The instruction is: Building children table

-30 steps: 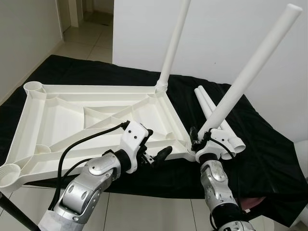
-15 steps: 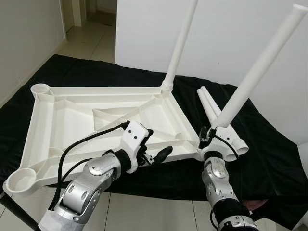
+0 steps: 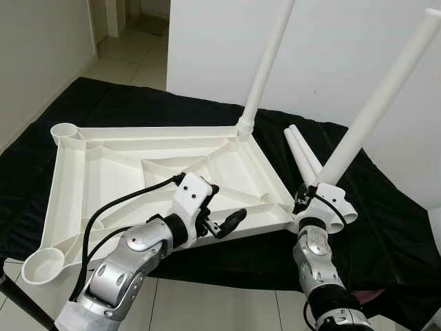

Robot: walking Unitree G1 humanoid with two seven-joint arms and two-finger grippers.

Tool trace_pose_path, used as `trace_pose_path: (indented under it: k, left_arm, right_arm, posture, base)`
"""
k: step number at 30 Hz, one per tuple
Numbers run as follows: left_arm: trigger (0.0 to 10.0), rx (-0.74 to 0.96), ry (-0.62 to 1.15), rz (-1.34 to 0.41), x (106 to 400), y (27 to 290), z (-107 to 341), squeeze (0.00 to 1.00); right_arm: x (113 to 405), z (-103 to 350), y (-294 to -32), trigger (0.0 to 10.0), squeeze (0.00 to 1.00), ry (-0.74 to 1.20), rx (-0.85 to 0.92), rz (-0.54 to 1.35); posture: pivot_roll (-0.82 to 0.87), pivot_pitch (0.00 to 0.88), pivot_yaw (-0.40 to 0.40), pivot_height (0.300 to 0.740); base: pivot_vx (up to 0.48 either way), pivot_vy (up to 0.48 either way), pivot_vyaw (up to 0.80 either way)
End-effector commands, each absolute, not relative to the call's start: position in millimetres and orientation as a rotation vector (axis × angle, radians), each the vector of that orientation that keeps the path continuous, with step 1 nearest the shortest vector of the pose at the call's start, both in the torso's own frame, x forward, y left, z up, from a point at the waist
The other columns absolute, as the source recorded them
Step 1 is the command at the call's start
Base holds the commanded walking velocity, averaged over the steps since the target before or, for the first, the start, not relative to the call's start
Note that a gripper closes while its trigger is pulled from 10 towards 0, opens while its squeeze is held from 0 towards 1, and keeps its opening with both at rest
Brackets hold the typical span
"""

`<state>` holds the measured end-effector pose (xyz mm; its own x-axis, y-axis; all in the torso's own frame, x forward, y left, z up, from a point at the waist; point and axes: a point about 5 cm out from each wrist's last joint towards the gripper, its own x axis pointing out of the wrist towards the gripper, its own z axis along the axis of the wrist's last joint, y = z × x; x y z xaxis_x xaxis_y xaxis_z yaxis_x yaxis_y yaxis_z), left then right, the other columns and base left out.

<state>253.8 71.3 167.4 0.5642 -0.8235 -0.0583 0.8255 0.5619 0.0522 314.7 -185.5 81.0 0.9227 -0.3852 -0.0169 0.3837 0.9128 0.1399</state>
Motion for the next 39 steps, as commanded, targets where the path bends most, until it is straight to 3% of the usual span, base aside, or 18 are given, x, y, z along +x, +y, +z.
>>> trace_pose_path:
  k: [1, 16, 27, 34, 39]
  left_arm:
    - [10.0, 0.081, 0.014, -1.009, 251, 67, 171, 0.0]
    - [10.0, 0.084, 0.017, -1.014, 252, 67, 171, 0.0]
    - [10.0, 0.083, 0.017, -1.009, 252, 68, 171, 0.0]
    - [10.0, 0.084, 0.015, -1.007, 253, 68, 171, 0.0]
    - [10.0, 0.088, 0.01, -1.005, 254, 68, 172, 0.0]
  right_arm:
    - [279, 22, -206, 10.0, 0.0, 0.255, 0.195, -0.524]
    - [274, 23, -211, 10.0, 0.0, 0.215, 0.317, -0.586]
    - [270, 22, -216, 10.0, 0.0, 0.215, 0.286, -0.649]
    - [279, 28, -208, 10.0, 0.0, 0.196, 0.211, -0.557]
    - [295, 56, -199, 10.0, 0.0, 0.066, 0.118, -0.431]
  posture:
    - [0.04, 0.0, -0.138, 0.74]
    - [0.04, 0.0, -0.133, 0.74]
    - [0.04, 0.0, -0.136, 0.74]
    - [0.04, 0.0, -0.136, 0.74]
    - [0.04, 0.0, -0.134, 0.74]
  base:
    - [0.0, 0.0, 0.0]
    - [0.0, 0.0, 0.0]
    - [0.0, 0.0, 0.0]
    - [0.0, 0.0, 0.0]
    - [0.0, 0.0, 0.0]
